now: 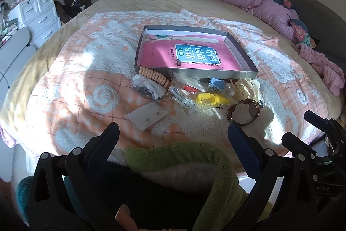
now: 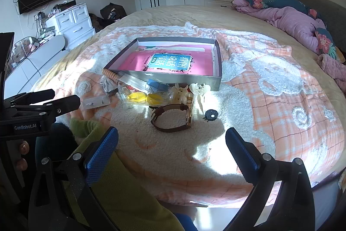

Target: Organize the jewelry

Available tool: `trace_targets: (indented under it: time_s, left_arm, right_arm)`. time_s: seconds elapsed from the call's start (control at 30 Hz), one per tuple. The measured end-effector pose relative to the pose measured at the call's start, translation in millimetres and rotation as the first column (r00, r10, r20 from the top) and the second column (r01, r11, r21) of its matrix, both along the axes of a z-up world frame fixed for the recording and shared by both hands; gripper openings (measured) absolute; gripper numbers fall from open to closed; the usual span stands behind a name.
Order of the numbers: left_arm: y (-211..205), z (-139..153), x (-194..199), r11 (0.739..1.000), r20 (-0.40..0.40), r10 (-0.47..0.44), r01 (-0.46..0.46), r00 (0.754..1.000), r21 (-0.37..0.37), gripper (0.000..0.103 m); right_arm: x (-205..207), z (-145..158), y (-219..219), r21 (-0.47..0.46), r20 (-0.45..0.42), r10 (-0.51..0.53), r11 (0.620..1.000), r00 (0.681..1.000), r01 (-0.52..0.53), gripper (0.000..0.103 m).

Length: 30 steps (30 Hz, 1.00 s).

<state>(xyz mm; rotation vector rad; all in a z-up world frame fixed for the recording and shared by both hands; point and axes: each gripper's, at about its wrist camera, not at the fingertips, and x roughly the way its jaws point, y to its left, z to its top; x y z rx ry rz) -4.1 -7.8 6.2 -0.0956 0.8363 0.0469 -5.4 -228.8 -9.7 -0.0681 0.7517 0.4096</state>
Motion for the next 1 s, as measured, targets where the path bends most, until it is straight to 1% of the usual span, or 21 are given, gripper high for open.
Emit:
trace_targets:
  time_s: [1.0]
  left_arm:
    - [-0.7, 0.8, -1.0, 1.0, 0.003, -0.001, 0.001, 1.0, 0.003, 0.094]
  right_arm:
    - [-1.0, 2.5, 2.0, -0.001, 0.004, 0.003, 1.0, 1.0, -0.003, 0.099]
